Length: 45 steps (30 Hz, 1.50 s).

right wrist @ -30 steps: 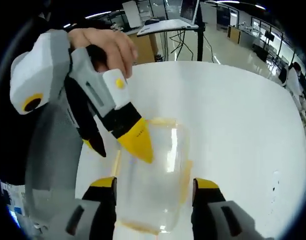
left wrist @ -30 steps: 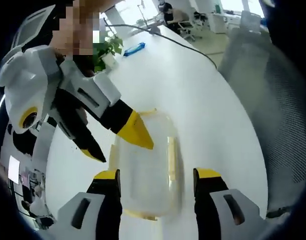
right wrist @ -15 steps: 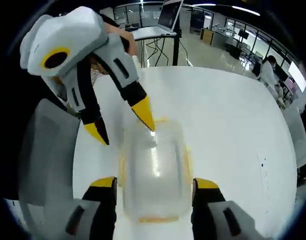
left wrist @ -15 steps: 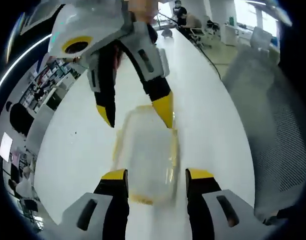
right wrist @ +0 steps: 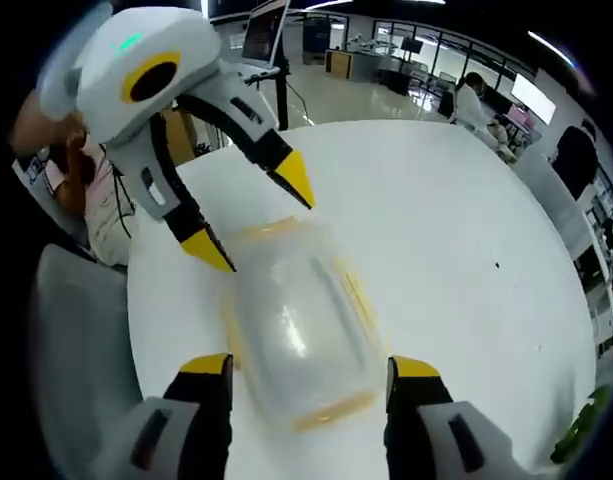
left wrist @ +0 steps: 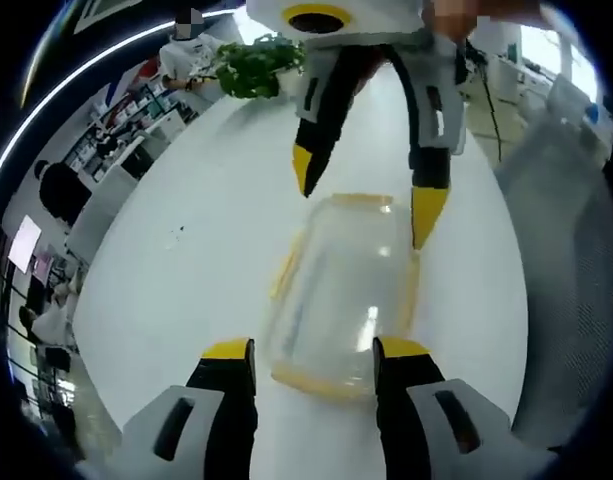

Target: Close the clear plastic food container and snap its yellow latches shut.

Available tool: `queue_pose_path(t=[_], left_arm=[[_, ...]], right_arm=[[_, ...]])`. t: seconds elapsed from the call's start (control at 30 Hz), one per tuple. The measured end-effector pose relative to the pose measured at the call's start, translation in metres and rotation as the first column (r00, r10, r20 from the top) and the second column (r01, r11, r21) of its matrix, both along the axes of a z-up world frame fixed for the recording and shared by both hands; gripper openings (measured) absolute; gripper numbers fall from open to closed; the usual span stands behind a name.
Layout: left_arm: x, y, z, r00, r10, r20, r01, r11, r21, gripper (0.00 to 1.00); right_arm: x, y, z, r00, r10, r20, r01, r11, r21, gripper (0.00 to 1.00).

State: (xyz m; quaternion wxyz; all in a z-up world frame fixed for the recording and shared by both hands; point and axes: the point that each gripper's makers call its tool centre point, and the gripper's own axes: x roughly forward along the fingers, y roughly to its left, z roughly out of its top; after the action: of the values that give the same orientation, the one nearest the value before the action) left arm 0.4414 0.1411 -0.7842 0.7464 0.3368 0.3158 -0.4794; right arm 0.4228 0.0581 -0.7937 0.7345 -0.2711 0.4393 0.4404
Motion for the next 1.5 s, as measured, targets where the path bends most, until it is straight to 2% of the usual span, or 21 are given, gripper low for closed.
queue_pose_path(t=[0.07, 0.17, 0.27, 0.33, 0.4, 0.53, 0.57, 0.63, 0.67, 0.73, 0.87, 1.0, 1.07, 1.13, 1.17, 1.2, 1.23, 1.27, 1.33, 1.4, 1.5], left_arm=[[0.006, 0.003, -0.001, 0.998, 0.067, -0.021, -0.067, 0.998, -0.015, 0.43], [0.015, 0.005, 0.006, 0.995, 0.045, 0.085, -0.046, 0.999, 0.015, 0.39], [0.019, 0.006, 0.009, 0.984, 0.175, 0.033, -0.172, 0.982, -0.079, 0.43], [0.022, 0.009, 0.008, 0.968, 0.251, -0.003, -0.249, 0.960, -0.125, 0.44], [0.028, 0.015, 0.009, 0.940, 0.342, 0.006, -0.337, 0.928, -0.156, 0.43], [0.030, 0.018, 0.011, 0.884, 0.463, -0.065, -0.462, 0.845, -0.270, 0.45], [0.028, 0.018, 0.008, 0.876, 0.475, -0.086, -0.479, 0.833, -0.275, 0.45], [0.026, 0.020, 0.006, 0.873, 0.483, -0.076, -0.484, 0.834, -0.263, 0.47], [0.023, 0.019, 0.004, 0.868, 0.490, -0.081, -0.493, 0.828, -0.268, 0.48], [0.022, 0.020, 0.003, 0.833, 0.540, -0.121, -0.549, 0.779, -0.304, 0.51], [0.019, 0.022, -0.001, 0.801, 0.571, -0.180, -0.596, 0.734, -0.326, 0.50], [0.019, 0.028, -0.002, 0.796, 0.588, -0.142, -0.599, 0.736, -0.315, 0.50], [0.018, 0.027, -0.004, 0.793, 0.584, -0.171, -0.606, 0.730, -0.317, 0.50], [0.017, 0.025, -0.008, 0.781, 0.590, -0.207, -0.624, 0.716, -0.313, 0.51], [0.014, 0.024, -0.011, 0.765, 0.598, -0.240, -0.644, 0.697, -0.315, 0.51], [0.012, 0.022, -0.012, 0.743, 0.607, -0.282, -0.669, 0.668, -0.327, 0.50], [0.011, 0.020, -0.014, 0.733, 0.608, -0.305, -0.680, 0.656, -0.328, 0.49], [0.010, 0.020, -0.018, 0.730, 0.608, -0.313, -0.683, 0.653, -0.326, 0.49], [0.009, 0.018, -0.024, 0.738, 0.605, -0.299, -0.674, 0.671, -0.309, 0.49], [0.004, 0.014, -0.030, 0.732, 0.592, -0.337, -0.679, 0.671, -0.296, 0.49], [0.004, 0.013, -0.034, 0.720, 0.597, -0.353, -0.691, 0.662, -0.290, 0.49]], right_arm=[[0.003, 0.000, 0.001, 0.999, -0.048, 0.008, 0.047, 0.999, 0.020, 0.62], [0.008, 0.000, 0.004, 0.992, -0.129, 0.016, 0.127, 0.989, 0.078, 0.63], [0.017, -0.004, 0.005, 0.968, -0.244, 0.056, 0.236, 0.964, 0.120, 0.68], [0.017, -0.005, 0.004, 0.952, -0.299, 0.059, 0.289, 0.948, 0.135, 0.67], [0.019, -0.004, 0.005, 0.933, -0.351, 0.073, 0.334, 0.925, 0.179, 0.67], [0.023, -0.005, 0.008, 0.890, -0.450, 0.076, 0.419, 0.871, 0.255, 0.71], [0.025, -0.007, 0.010, 0.878, -0.472, 0.077, 0.437, 0.857, 0.274, 0.74], [0.024, -0.009, 0.011, 0.855, -0.518, 0.038, 0.483, 0.819, 0.310, 0.73], [0.026, -0.010, 0.013, 0.829, -0.559, 0.012, 0.521, 0.780, 0.346, 0.72], [0.025, -0.014, 0.012, 0.803, -0.596, -0.015, 0.558, 0.743, 0.370, 0.72], [0.020, -0.015, 0.006, 0.776, -0.628, -0.055, 0.594, 0.699, 0.399, 0.73], [0.020, -0.018, 0.002, 0.764, -0.642, -0.060, 0.606, 0.684, 0.406, 0.74], [0.020, -0.022, -0.002, 0.762, -0.644, -0.064, 0.611, 0.683, 0.401, 0.73], [0.016, -0.023, -0.006, 0.738, -0.665, -0.113, 0.644, 0.645, 0.412, 0.73], [0.013, -0.023, -0.011, 0.729, -0.670, -0.139, 0.658, 0.631, 0.410, 0.72], [0.010, -0.022, -0.016, 0.729, -0.667, -0.152, 0.662, 0.632, 0.402, 0.72], [0.007, -0.021, -0.020, 0.730, -0.664, -0.163, 0.665, 0.634, 0.395, 0.72], [0.006, -0.020, -0.024, 0.727, -0.664, -0.175, 0.669, 0.628, 0.398, 0.73], [0.005, -0.018, -0.026, 0.713, -0.675, -0.191, 0.682, 0.602, 0.416, 0.74], [0.006, -0.014, -0.026, 0.699, -0.685, -0.207, 0.692, 0.575, 0.437, 0.74], [0.006, -0.009, -0.030, 0.701, -0.681, -0.211, 0.690, 0.574, 0.441, 0.73]])
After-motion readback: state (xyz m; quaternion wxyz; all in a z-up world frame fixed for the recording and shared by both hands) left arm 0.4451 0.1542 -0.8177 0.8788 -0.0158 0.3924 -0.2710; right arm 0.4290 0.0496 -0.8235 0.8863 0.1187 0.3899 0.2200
